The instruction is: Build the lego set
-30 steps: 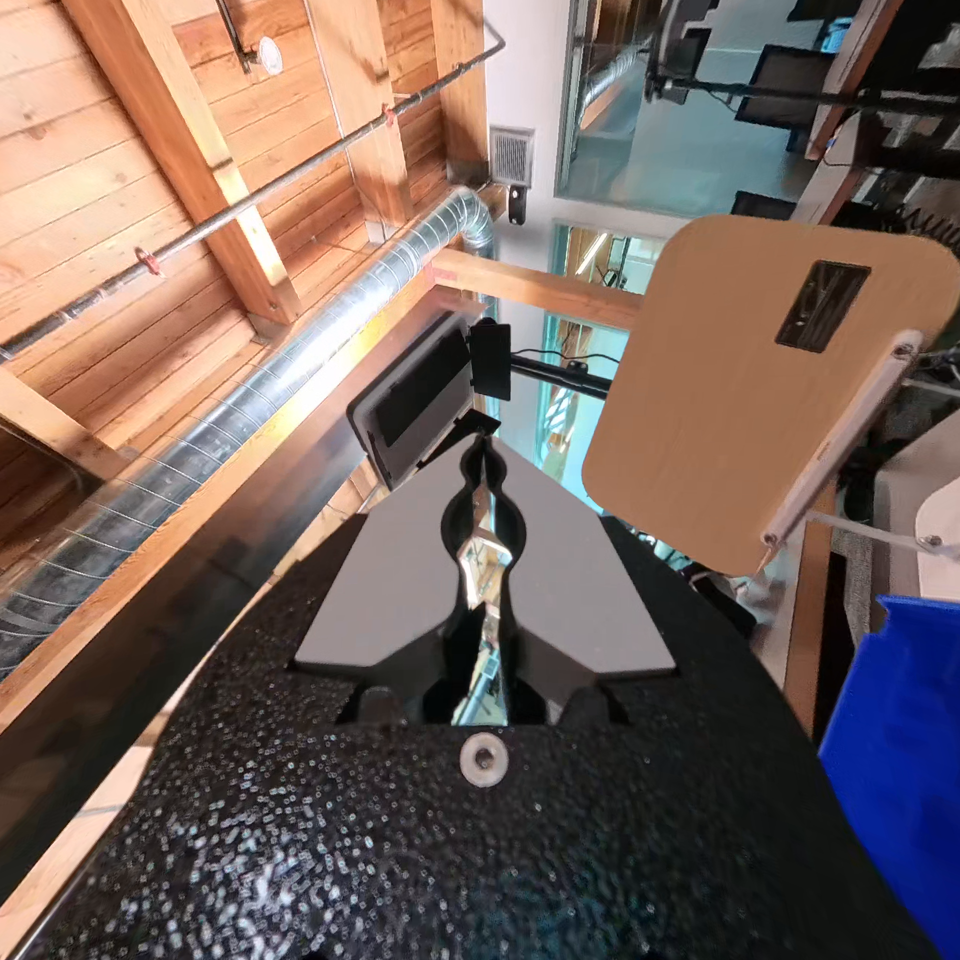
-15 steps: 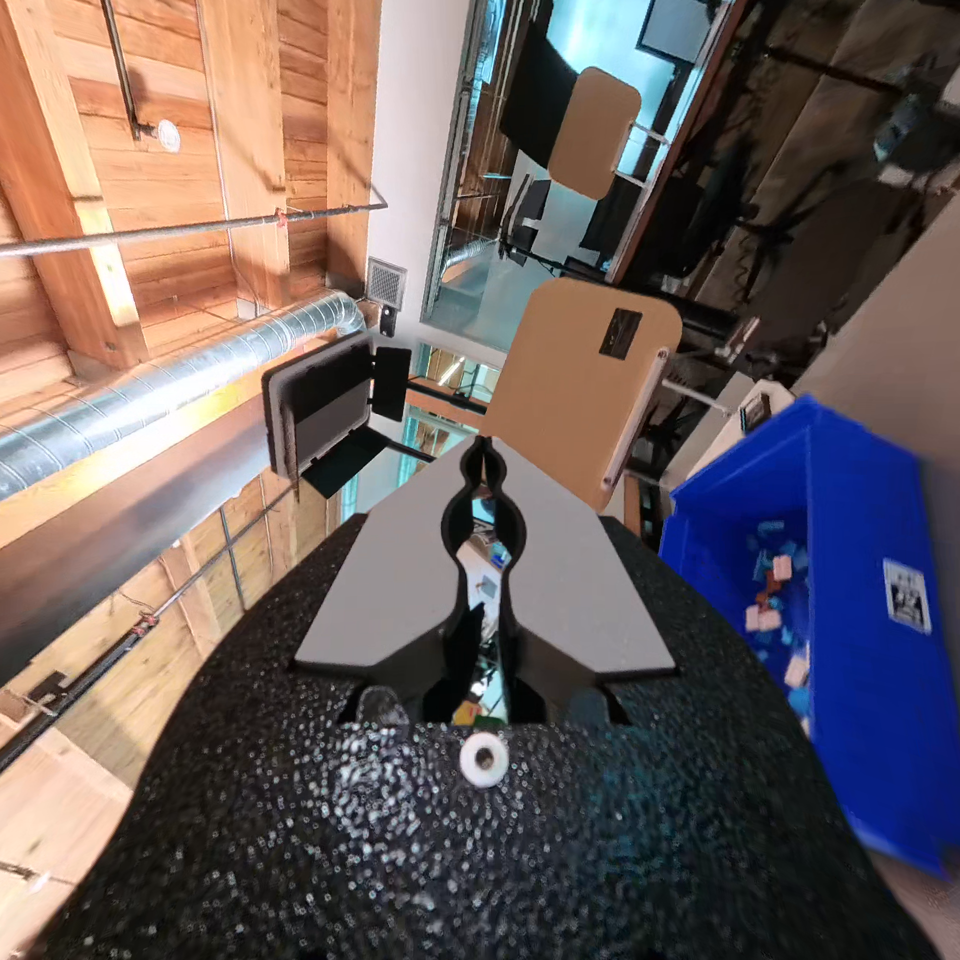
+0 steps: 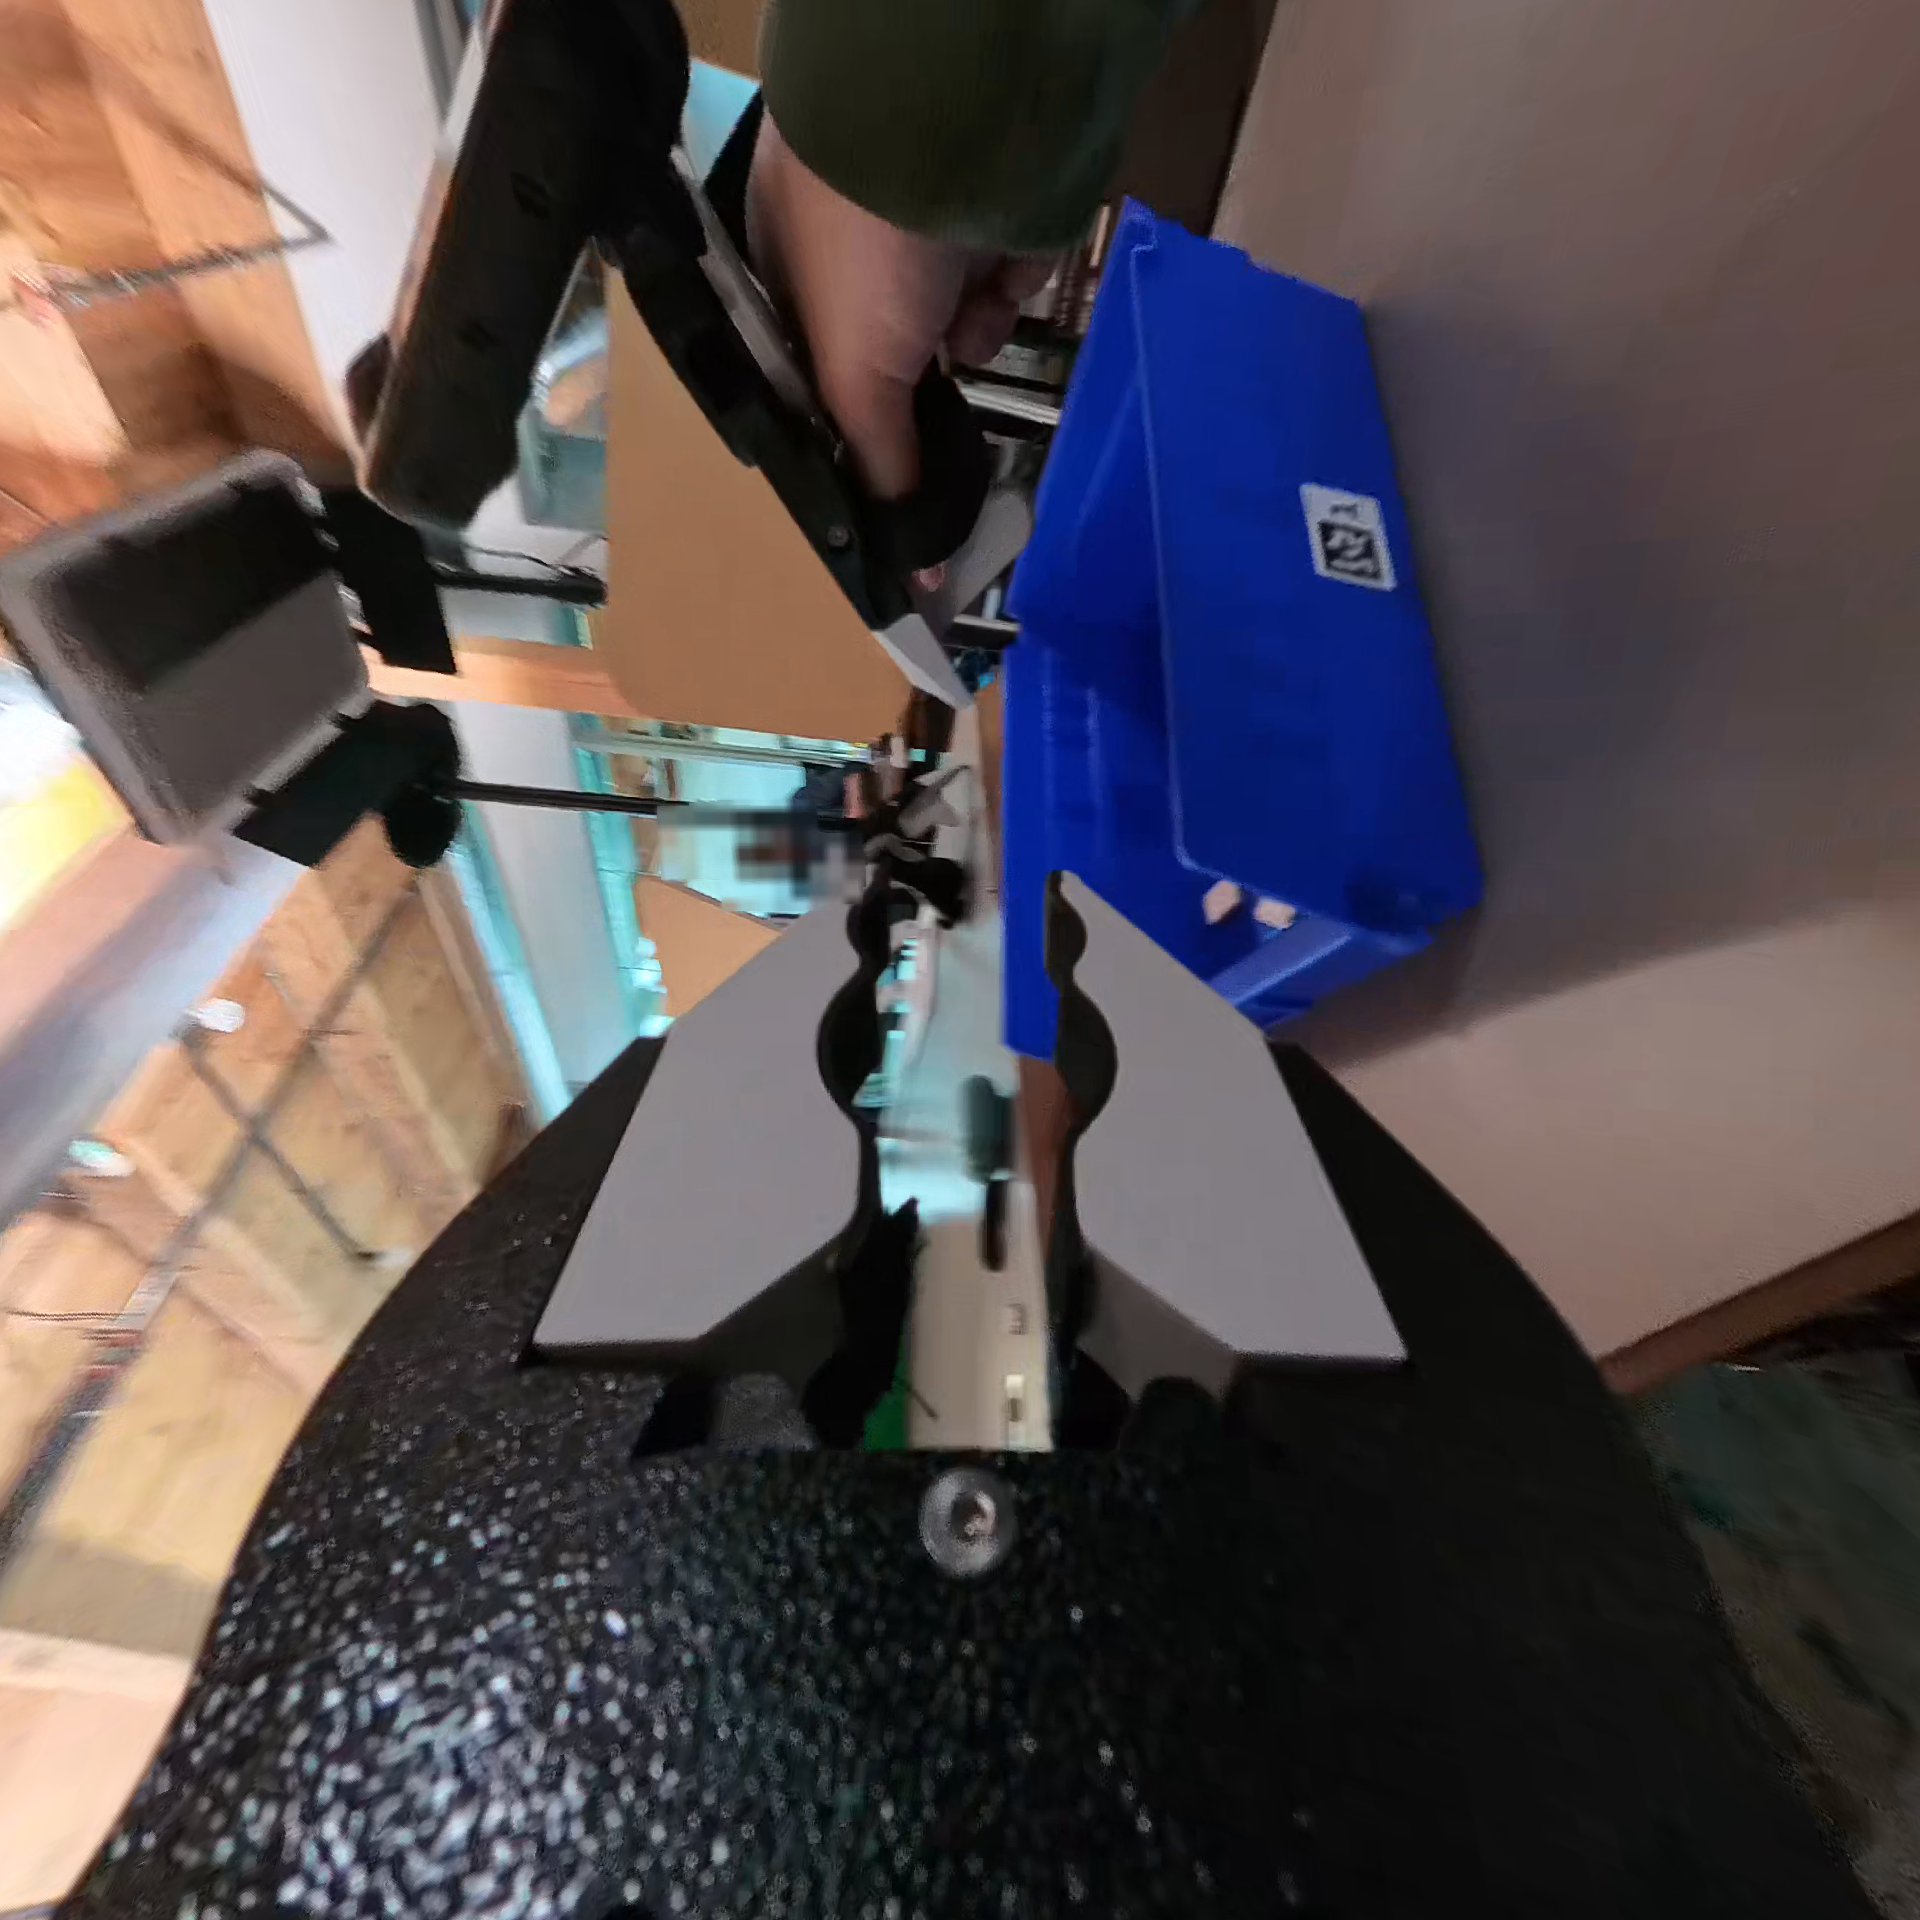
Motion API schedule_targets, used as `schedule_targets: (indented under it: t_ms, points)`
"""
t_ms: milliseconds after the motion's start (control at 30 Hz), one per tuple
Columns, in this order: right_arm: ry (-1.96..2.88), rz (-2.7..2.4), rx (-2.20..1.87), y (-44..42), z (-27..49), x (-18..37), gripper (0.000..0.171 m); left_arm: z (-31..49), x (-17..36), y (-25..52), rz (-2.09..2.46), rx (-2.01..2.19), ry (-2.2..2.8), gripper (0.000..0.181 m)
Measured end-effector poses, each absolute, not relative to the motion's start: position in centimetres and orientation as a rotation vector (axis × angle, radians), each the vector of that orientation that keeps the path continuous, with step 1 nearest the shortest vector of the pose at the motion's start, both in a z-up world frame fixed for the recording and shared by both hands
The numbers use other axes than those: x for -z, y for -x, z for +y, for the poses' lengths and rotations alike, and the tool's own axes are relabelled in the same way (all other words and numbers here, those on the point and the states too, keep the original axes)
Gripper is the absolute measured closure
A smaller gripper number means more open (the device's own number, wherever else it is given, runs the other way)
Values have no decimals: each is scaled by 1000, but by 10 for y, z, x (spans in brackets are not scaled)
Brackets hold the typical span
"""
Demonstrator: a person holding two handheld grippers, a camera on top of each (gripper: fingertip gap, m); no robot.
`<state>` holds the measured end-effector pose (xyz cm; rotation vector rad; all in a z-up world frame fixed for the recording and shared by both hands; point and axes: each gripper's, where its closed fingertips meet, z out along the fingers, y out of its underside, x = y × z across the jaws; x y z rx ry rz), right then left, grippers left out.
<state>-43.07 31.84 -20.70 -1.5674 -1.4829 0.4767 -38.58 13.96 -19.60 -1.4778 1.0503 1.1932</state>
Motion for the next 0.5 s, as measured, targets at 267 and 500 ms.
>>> schedule_targets:
  t_ms: [267, 500]
  points:
    - [1406, -1262, -601, 369, 301, 154, 102, 167, 203, 349, 652, -402, 1769, 118]
    - [1295, -1028, -563, 185, 258, 119, 75, 237, 203, 256, 558, -26, 1729, 55]
